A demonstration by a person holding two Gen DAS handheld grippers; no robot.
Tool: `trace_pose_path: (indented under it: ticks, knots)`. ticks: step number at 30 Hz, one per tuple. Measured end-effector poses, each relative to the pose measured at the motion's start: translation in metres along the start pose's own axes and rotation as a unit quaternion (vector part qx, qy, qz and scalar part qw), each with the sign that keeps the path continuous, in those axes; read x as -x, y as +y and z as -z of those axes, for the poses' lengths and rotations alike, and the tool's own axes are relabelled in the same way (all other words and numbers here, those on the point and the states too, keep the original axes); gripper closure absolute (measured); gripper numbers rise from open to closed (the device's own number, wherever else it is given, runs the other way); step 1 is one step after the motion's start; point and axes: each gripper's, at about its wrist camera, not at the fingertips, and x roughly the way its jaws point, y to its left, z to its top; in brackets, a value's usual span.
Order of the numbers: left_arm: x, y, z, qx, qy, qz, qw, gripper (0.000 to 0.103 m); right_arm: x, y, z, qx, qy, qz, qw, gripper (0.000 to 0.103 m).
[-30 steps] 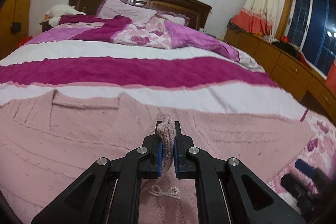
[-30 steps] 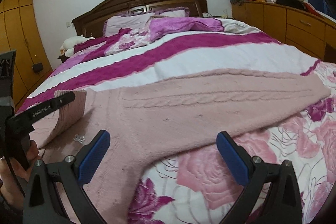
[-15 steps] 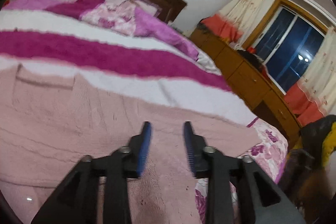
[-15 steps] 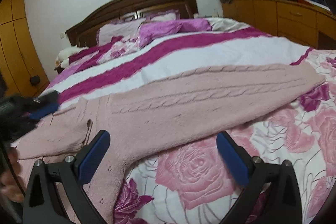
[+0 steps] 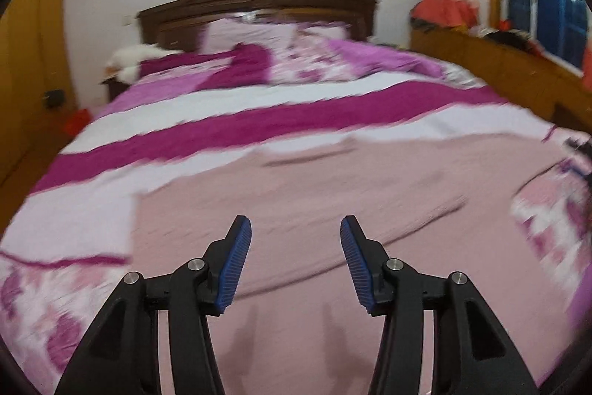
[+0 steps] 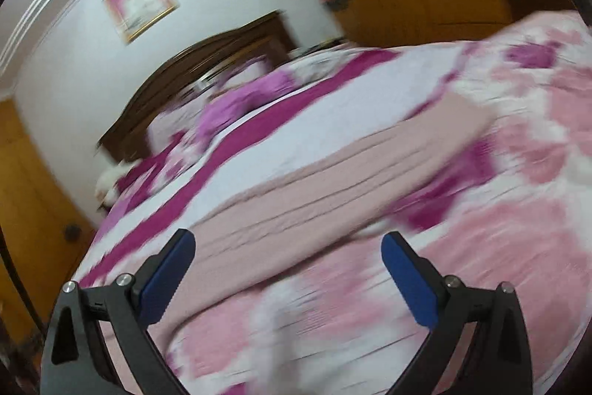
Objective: Fold small clothes
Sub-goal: 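Reach the right gripper to the other sleeve cuff and close on it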
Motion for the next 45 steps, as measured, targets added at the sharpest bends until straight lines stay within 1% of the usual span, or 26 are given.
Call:
trace_pose_path:
  ticks: [1, 3, 5, 6, 7, 8, 9, 11, 14, 16, 19, 26, 29, 31, 33, 34, 35, 36, 38, 40, 41, 42, 45]
  knots:
    - [0.000, 0.016, 0.009, 0.009, 0.005, -0.012, 0.9999, 0.076, 0.002, -0.019, -0.011, -0.017, -0.012, 0.008, 1.000, 0.000]
    - [-0.005, 0.041, 0.020, 0.033, 0.016, -0.027, 0.9990, 0.076, -0.003, -0.049, -0.025, -0.048, -0.023, 0.001, 0.999, 0.000]
    - [-0.010, 0.058, 0.027, 0.051, 0.022, -0.037, 0.9978, 0.076, -0.021, -0.084, -0.034, -0.086, -0.010, 0.002, 0.996, 0.001]
    - [-0.014, 0.065, 0.030, 0.059, 0.025, -0.041, 0.9971, 0.076, -0.030, -0.099, -0.034, -0.106, 0.000, 0.010, 0.994, 0.007]
    - [-0.018, 0.071, 0.031, 0.066, 0.032, -0.040, 0.9965, 0.076, -0.038, -0.114, -0.031, -0.133, 0.009, 0.027, 0.991, 0.012]
    - [-0.019, 0.073, 0.030, 0.068, 0.035, -0.037, 0.9964, 0.076, -0.039, -0.119, -0.030, -0.142, 0.005, 0.039, 0.989, 0.022]
    - [-0.021, 0.074, 0.028, 0.068, 0.034, -0.036, 0.9965, 0.076, -0.040, -0.121, -0.029, -0.140, -0.007, 0.043, 0.989, 0.022]
    - [-0.020, 0.076, 0.025, 0.069, 0.028, -0.036, 0.9966, 0.076, -0.046, -0.123, -0.034, -0.138, -0.014, 0.042, 0.989, 0.021]
    - [-0.024, 0.074, 0.024, 0.066, 0.034, -0.026, 0.9969, 0.076, -0.057, -0.131, -0.046, -0.140, -0.027, 0.025, 0.989, 0.014]
    - [-0.026, 0.070, 0.026, 0.056, 0.040, -0.027, 0.9972, 0.076, -0.062, -0.139, -0.052, -0.150, -0.044, 0.013, 0.988, 0.014]
    - [-0.026, 0.069, 0.029, 0.052, 0.045, -0.030, 0.9972, 0.076, -0.071, -0.146, -0.057, -0.162, -0.056, 0.002, 0.985, 0.014]
    - [-0.027, 0.080, 0.028, 0.092, 0.047, -0.022, 0.9944, 0.076, -0.064, -0.167, -0.059, -0.173, -0.088, -0.039, 0.980, 0.014]
    - [-0.028, 0.085, 0.030, 0.107, 0.051, -0.016, 0.9929, 0.076, -0.064, -0.167, -0.058, -0.166, -0.089, -0.043, 0.981, 0.015]
    - [-0.028, 0.086, 0.031, 0.111, 0.053, -0.018, 0.9922, 0.076, -0.062, -0.165, -0.056, -0.162, -0.086, -0.043, 0.982, 0.019]
    - [-0.028, 0.087, 0.030, 0.119, 0.056, -0.012, 0.9912, 0.076, -0.060, -0.166, -0.053, -0.164, -0.086, -0.042, 0.982, 0.032]
    - [-0.027, 0.087, 0.030, 0.121, 0.054, -0.011, 0.9911, 0.076, -0.058, -0.168, -0.051, -0.169, -0.090, -0.043, 0.981, 0.036]
    - [-0.027, 0.086, 0.030, 0.118, 0.053, -0.011, 0.9915, 0.076, -0.058, -0.172, -0.049, -0.179, -0.092, -0.044, 0.979, 0.044]
    - [-0.027, 0.085, 0.030, 0.115, 0.053, -0.014, 0.9919, 0.076, -0.056, -0.175, -0.047, -0.188, -0.093, -0.044, 0.977, 0.056]
    - [-0.027, 0.083, 0.030, 0.110, 0.052, -0.017, 0.9925, 0.076, -0.055, -0.182, -0.042, -0.208, -0.097, -0.045, 0.972, 0.065]
    - [-0.028, 0.082, 0.031, 0.110, 0.054, -0.015, 0.9923, 0.076, -0.055, -0.185, -0.040, -0.213, -0.099, -0.058, 0.970, 0.072]
    - [-0.029, 0.082, 0.031, 0.110, 0.056, -0.015, 0.9922, 0.076, -0.055, -0.187, -0.038, -0.213, -0.098, -0.065, 0.970, 0.080]
    - [-0.030, 0.081, 0.032, 0.110, 0.057, -0.015, 0.9921, 0.076, -0.054, -0.189, -0.037, -0.215, -0.097, -0.071, 0.969, 0.085]
    - [-0.031, 0.081, 0.033, 0.109, 0.061, -0.016, 0.9920, 0.076, -0.047, -0.194, -0.030, -0.219, -0.115, -0.108, 0.963, 0.087]
